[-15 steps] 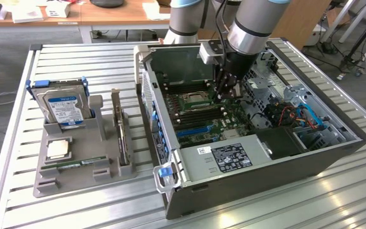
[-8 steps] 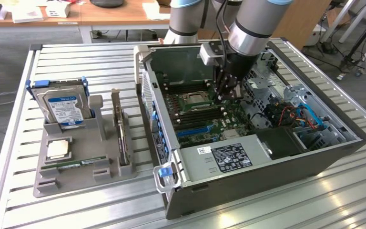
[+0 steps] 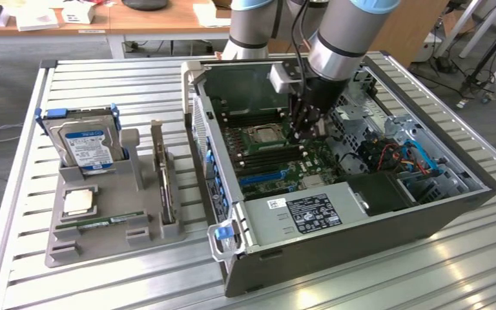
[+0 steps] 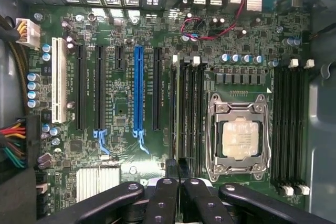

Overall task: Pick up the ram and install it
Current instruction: 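Insert the ram into the slot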

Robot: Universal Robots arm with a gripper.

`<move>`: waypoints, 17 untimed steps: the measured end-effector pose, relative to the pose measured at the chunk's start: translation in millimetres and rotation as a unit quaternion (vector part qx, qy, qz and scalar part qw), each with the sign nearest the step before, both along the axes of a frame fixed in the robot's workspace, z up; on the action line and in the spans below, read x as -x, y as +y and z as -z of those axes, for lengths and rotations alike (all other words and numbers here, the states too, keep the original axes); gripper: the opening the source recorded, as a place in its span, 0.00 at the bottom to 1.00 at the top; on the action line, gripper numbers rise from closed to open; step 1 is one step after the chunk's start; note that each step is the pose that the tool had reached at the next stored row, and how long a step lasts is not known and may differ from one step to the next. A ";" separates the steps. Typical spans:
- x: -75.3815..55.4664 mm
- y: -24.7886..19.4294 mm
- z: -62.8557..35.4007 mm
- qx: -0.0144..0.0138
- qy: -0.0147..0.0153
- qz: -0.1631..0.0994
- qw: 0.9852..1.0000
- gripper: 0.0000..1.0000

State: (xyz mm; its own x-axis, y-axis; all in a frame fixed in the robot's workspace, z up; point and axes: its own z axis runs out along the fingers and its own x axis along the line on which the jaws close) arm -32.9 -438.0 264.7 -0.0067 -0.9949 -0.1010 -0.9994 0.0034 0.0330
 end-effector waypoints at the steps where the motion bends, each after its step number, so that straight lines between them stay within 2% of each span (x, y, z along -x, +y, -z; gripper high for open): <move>1: 0.0 -0.1 0.9 0.000 0.000 0.000 1.000 0.12; 17: 0.0 -0.7 8.2 0.000 0.000 0.000 1.000 0.12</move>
